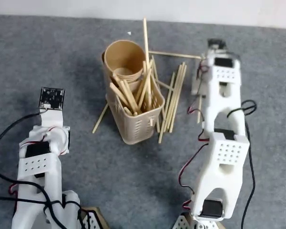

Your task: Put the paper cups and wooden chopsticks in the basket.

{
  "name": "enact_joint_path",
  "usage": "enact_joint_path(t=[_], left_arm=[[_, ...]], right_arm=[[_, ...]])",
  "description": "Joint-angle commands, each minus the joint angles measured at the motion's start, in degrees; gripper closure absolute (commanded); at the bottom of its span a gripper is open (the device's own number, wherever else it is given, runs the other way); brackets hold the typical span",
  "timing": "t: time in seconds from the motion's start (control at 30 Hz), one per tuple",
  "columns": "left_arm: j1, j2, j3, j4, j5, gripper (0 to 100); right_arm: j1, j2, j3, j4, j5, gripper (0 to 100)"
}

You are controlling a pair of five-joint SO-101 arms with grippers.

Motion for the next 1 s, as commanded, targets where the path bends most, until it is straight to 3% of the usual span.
enact_joint_path(t=[0.0,0.2,0.37,0.6,0.8,0.97], left_arm=[[-0.31,0.04,-0.13,-0.79,-0.09,90],[-0.22,0.04,1.27,-2.9,-0.09,90],[-0.22,0.04,2.59,-5.45,-0.18,90],[-0.22,0.04,2.77,-5.63,-0.26,90],[-0.22,0.04,2.77,-5.63,-0.26,90],[-0.22,0.04,2.77,-5.63,-0.26,90]], right_arm=[[0.22,-4.0,-16.22,5.58,-3.52,99.4],[-4.88,-10.77,-45.76,19.21,-5.01,99.4],[-11.38,-12.35,-64.04,19.65,-7.21,99.4],[-25.19,-18.95,-61.49,20.09,-7.82,99.4],[-28.0,-23.78,-59.38,20.26,-7.47,99.5],[-26.77,-37.41,-28.35,20.18,-5.54,99.5]])
